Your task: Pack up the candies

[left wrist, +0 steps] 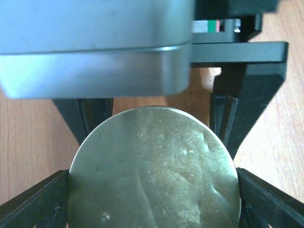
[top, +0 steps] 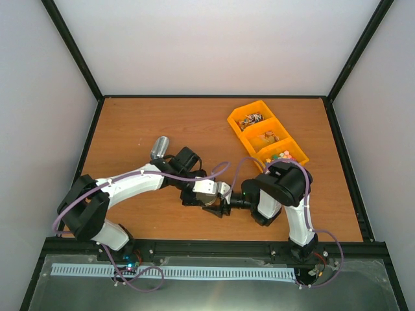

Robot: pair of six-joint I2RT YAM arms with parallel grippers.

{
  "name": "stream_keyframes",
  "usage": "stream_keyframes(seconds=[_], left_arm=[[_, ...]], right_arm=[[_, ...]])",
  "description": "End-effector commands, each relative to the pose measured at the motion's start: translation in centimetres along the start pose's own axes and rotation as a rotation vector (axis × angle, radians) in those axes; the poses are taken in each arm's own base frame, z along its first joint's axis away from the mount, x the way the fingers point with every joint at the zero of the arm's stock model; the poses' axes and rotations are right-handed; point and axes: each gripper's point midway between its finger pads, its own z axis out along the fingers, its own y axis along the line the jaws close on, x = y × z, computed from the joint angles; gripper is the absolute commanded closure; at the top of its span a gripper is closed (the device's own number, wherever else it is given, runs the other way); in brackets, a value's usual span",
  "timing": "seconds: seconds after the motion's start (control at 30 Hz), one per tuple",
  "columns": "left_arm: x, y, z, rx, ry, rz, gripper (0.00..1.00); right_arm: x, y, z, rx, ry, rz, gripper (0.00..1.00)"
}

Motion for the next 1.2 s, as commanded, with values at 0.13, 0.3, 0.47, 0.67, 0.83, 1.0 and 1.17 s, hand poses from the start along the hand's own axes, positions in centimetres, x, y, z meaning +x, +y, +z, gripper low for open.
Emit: stream_keyframes(seconds=[0.13,0.3,0.47,0.67,0.83,1.0,1.17], left_arm=[[2.1,-5.8,0.1,0.238,0.07,0.309,0.76],[1.3,-4.6,0.2,0.17,0.06,0.225,0.8],[0.2,-0.2,0.8,-0.003,0.06,-0.088,0.88],[-0.2,3.4,0.7,-0.195,-0.015,-0.375,0.89],[-0.8,4.0,-0.4,-0.252,-0.071,-0.437,0.89],[-1.2,3.9,-0.5,-0.232,-0.081,-0.445,0.89],[-1.2,2.7,-0.1,-0.181,-0.087,-0.394,0.89]], right_arm=[[-1.8,-0.2,-0.3,-0.001,-0.069,-0.037,0.85],[-1.8,-0.3,-0.3,0.008,-0.067,-0.042,0.83],[-1.7,-1.6,-0.4,0.081,-0.06,-0.022,0.22],[-0.9,-2.9,-0.5,0.162,-0.036,-0.014,0.1],[-0.4,-3.8,-0.4,0.205,-0.023,0.011,0.01],[-0.2,-4.3,-0.1,0.223,-0.018,0.027,0.13],[-0.1,-4.0,-0.2,0.207,-0.007,0.004,0.34]])
